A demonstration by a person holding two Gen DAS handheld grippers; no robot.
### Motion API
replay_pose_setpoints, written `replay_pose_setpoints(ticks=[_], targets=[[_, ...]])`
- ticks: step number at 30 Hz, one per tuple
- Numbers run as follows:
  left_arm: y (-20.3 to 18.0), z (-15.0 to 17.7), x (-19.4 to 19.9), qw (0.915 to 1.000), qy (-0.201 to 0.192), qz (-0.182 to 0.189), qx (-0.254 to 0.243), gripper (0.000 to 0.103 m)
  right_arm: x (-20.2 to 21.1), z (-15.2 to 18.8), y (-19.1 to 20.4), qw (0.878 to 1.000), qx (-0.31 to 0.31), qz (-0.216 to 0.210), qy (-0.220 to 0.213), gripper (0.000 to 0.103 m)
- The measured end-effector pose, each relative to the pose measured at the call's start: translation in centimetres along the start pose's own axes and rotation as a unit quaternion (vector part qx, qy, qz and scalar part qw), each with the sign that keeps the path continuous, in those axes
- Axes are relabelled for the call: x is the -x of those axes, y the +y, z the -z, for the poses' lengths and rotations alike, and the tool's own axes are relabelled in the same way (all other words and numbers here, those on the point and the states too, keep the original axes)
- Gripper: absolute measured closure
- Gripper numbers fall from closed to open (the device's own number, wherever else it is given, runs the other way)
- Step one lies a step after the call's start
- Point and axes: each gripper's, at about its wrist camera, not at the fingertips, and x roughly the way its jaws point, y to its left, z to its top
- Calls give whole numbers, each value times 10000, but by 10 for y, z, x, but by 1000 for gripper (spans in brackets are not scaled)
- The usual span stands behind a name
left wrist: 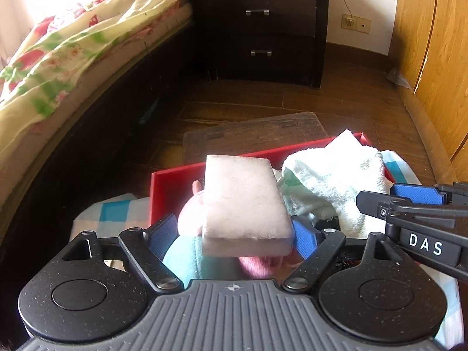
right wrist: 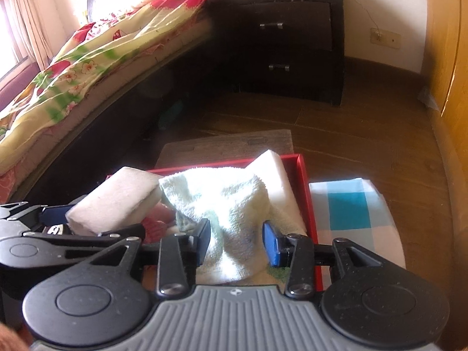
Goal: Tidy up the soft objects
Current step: 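Open the left tool to drop the sponge in the box while the right tool releases the towel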
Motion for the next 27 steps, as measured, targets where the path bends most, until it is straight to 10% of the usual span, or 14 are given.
replay_pose_setpoints(ticks=[27], targets=[[11, 26, 89, 9993, -233, 53, 290, 12, 93, 32, 17, 9994, -37, -105, -325, 82]])
